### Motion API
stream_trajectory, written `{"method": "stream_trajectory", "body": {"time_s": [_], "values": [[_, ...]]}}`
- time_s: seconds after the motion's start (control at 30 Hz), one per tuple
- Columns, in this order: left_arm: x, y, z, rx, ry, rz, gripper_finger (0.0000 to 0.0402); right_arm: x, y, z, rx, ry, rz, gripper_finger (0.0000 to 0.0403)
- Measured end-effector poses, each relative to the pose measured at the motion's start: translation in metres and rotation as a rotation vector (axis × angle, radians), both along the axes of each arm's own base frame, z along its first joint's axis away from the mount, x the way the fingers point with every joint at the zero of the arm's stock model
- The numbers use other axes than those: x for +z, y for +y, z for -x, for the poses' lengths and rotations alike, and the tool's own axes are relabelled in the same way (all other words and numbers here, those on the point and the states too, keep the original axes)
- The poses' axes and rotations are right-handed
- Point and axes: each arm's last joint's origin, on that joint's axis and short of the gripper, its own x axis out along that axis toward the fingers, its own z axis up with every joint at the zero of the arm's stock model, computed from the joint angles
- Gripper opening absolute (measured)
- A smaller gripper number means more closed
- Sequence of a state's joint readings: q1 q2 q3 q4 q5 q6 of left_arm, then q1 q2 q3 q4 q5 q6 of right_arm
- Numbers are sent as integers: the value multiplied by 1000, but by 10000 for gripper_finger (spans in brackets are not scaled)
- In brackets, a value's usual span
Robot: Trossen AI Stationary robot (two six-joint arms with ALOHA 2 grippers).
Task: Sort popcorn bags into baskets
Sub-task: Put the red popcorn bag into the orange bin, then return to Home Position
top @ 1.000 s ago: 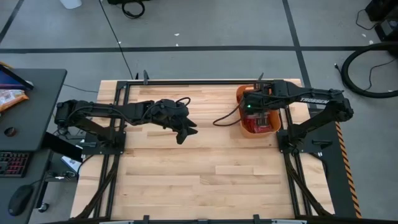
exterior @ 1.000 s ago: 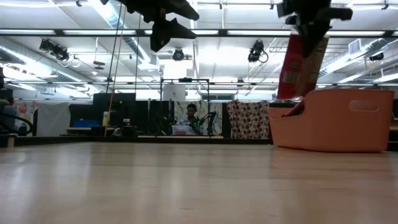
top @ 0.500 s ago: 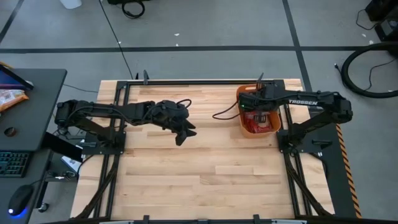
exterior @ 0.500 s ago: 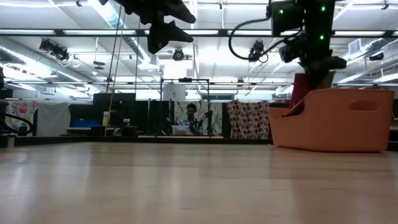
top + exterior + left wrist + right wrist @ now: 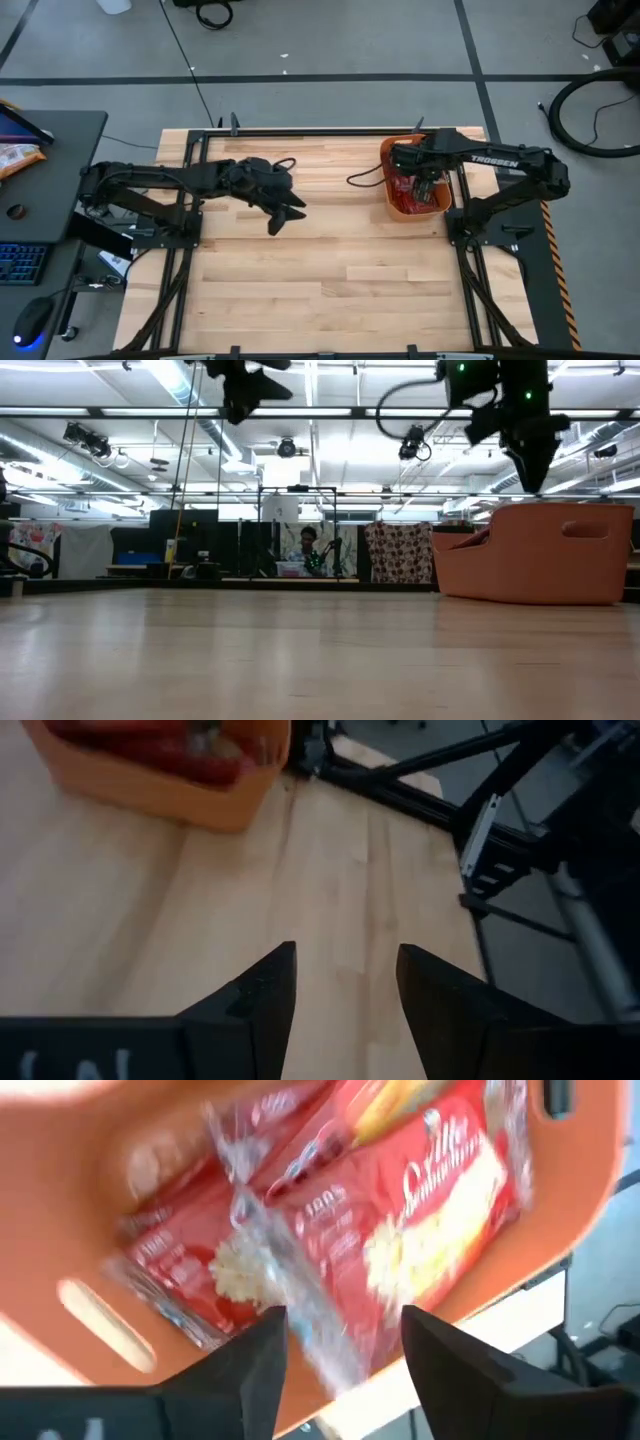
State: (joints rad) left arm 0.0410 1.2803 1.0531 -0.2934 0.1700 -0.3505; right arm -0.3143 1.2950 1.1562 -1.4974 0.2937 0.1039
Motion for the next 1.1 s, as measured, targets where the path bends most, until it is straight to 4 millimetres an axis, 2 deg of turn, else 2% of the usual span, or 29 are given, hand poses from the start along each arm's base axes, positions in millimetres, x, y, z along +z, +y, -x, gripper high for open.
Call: {"method": "stream_trajectory", "body": {"time_s": [0.13, 0.2, 0.3, 0.4, 0.6, 0.73, 0.8, 0.9, 1.1], "values": [[12, 1, 20, 28, -13, -84, 167, 21, 5, 7, -78, -91, 13, 209], [12, 2, 29, 46, -25, -98, 162, 28, 9, 14, -125, -105, -2, 208], [6, 1, 43, 71, -44, -65, 156, 38, 15, 18, -203, -217, -16, 205], [-3, 1, 59, 109, -89, 5, 151, 48, 21, 15, -226, -433, -20, 204], [-15, 1, 91, 218, -217, 89, 142, 84, 32, 10, -108, -919, 47, 204], [-13, 1, 111, 289, -304, 98, 141, 102, 33, 16, -66, -1091, 101, 204], [-12, 2, 120, 324, -342, 93, 141, 104, 34, 19, -46, -1144, 121, 204], [-9, 3, 133, 354, -424, 93, 141, 98, 34, 22, -35, -1220, 131, 204], [-20, 3, 155, 401, -521, 117, 141, 67, 37, 21, 2, -1417, 54, 204]]}}
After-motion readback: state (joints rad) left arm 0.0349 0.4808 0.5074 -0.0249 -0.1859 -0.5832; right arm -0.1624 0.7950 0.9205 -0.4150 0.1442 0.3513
